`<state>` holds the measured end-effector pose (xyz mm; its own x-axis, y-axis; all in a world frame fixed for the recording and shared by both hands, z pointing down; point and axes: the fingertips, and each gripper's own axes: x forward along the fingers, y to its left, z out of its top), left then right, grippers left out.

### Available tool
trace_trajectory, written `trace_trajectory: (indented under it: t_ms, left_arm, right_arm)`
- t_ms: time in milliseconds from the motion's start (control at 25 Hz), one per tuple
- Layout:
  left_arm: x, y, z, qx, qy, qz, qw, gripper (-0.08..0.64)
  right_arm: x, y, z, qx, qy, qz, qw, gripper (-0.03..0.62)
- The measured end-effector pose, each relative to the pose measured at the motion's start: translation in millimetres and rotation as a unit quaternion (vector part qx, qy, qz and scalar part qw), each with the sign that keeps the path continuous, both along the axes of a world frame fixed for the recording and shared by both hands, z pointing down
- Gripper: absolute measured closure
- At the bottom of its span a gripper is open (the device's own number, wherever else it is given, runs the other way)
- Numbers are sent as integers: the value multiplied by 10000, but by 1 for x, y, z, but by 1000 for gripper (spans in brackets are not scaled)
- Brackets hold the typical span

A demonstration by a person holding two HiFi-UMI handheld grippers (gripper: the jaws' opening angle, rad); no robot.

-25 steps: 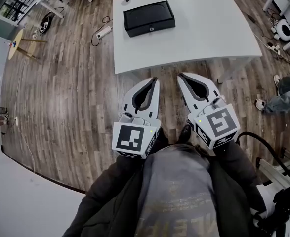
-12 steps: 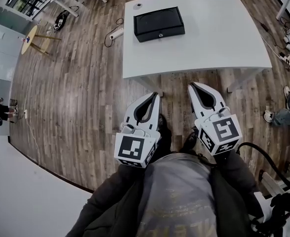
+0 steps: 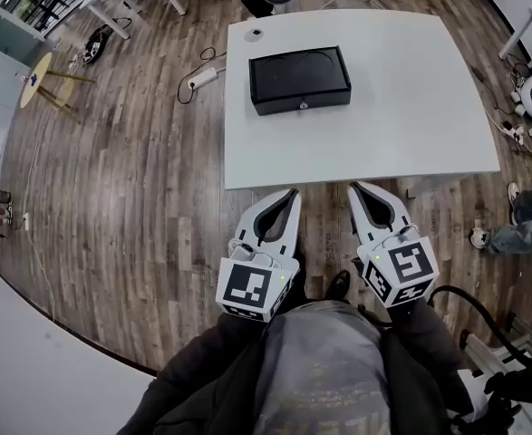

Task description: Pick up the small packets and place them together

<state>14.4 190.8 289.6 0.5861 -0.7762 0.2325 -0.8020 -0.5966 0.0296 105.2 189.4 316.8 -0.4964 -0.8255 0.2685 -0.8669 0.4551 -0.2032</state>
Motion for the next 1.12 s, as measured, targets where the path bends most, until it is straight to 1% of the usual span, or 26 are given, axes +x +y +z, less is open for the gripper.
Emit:
trace_trajectory:
  t_ms: [320,480,720,960,1120]
  left_arm:
    - [-29,-73,13,-250,169,189,9994,558]
    - [-35,-102,17,-208,268,467,9983,558]
    - [-41,-135,16,-246,322,893,9952,559]
    - [-49,-155,27,-377,339,918,9945,560]
    - [-43,-169,25,-354,258,872,9952,559]
  right_arm:
    - [-32,-68,12,-205,281,154,9993,591]
    - [-42,-98,11,-213,448,326,9982,591]
    - [-51,-133,10,-277,654,671,9952,591]
    - [-52,-152,16,-347,745,796,9934,589]
    - [-48,-168,14,-273,713,726,9944,591]
